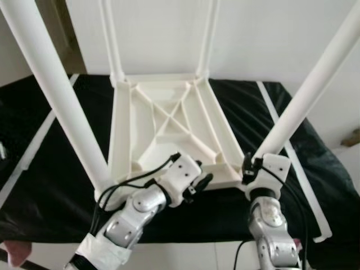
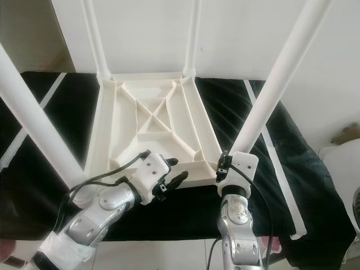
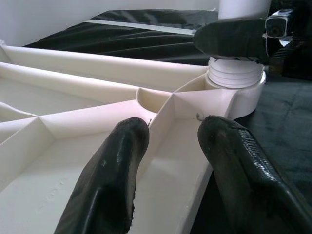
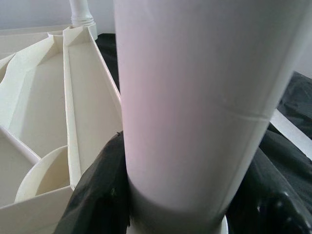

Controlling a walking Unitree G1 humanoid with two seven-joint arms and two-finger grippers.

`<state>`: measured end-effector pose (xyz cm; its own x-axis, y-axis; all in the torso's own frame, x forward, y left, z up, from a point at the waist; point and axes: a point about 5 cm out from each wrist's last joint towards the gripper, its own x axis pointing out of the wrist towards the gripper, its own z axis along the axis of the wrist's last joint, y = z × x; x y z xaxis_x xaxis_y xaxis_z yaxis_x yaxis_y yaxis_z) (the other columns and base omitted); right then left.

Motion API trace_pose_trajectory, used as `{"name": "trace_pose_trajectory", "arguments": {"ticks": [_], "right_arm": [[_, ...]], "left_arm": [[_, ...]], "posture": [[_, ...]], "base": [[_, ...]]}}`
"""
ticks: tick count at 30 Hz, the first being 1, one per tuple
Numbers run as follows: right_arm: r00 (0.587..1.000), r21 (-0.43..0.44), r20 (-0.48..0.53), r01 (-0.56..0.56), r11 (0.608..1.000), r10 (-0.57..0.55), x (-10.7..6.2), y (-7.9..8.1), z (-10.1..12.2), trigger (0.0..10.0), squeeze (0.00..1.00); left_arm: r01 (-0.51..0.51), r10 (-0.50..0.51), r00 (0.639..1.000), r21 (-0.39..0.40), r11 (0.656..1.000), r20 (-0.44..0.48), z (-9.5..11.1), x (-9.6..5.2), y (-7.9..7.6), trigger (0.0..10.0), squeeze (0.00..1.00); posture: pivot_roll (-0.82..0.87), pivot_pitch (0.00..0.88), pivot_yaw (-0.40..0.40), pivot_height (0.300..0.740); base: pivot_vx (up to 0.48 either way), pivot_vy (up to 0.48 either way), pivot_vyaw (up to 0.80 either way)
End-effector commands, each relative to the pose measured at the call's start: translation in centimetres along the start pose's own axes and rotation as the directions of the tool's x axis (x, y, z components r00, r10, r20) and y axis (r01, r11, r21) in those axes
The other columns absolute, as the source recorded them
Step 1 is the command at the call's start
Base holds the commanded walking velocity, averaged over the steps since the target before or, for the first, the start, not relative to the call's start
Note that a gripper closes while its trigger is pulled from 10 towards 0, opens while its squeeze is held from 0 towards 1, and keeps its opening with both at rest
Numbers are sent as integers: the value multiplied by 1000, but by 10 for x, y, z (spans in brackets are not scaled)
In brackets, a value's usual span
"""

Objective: Building children table

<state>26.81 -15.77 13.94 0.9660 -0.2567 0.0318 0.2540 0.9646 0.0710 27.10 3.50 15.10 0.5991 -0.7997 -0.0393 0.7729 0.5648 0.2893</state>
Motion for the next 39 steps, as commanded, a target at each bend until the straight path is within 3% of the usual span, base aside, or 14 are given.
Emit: {"name": "trace_pose_trajectory", "arguments": {"ticks": [1, 9, 19, 22, 23, 28, 29, 30, 39], "right_arm": [[996, -13, -84, 38, 999, -39, -2, -5, -14, 10000, 0], [999, -5, -49, 14, 1000, -14, -4, 4, -8, 10000, 0], [999, -7, -46, 18, 1000, -18, -2, 4, -7, 10000, 0], [999, -3, -48, 18, 1000, -18, -2, 4, -7, 10000, 27], [999, -1, -48, 19, 1000, -19, -2, 3, -7, 10000, 98], [999, 0, -43, 19, 1000, -19, -3, 3, -6, 10000, 114], [999, 2, -43, 18, 1000, -18, -3, 3, -6, 10000, 882], [999, 5, -43, 14, 1000, -14, -3, 3, -6, 10000, 1000], [999, 10, -32, -1, 1000, 1, -3, 3, -4, 10000, 1000]], "left_arm": [[151, -151, 988, 7, 988, -1, 1, -1, -9, 10000, 0], [147, -147, 989, 10, 989, 3, 2, 0, -8, 10000, 0], [143, -143, 990, 12, 990, 4, 3, 0, -7, 10000, 0], [143, -143, 990, 12, 990, 5, 3, 0, -7, 10000, 0], [142, -142, 990, 13, 990, 5, 3, 0, -6, 10000, 0], [141, -141, 990, 14, 990, 7, 4, 0, -6, 10000, 0], [141, -141, 990, 13, 990, 8, 4, 0, -6, 10000, 0], [141, -141, 990, 13, 990, 8, 4, 0, -6, 10000, 0], [141, -141, 990, 12, 990, 9, 4, 1, -6, 10000, 0]], "posture": [[-126, 83, -16, 740], [-124, 82, -19, 740], [-120, 81, -19, 740], [-120, 82, -20, 740], [-121, 82, -21, 740], [-121, 82, -22, 740], [-121, 82, -22, 740], [-121, 82, -22, 740], [-122, 85, -24, 740]], "base": [[0, 0, 0], [0, 0, 0], [0, 0, 0], [0, 0, 0], [0, 0, 0], [0, 0, 0], [0, 0, 0], [0, 0, 0], [0, 0, 0]]}}
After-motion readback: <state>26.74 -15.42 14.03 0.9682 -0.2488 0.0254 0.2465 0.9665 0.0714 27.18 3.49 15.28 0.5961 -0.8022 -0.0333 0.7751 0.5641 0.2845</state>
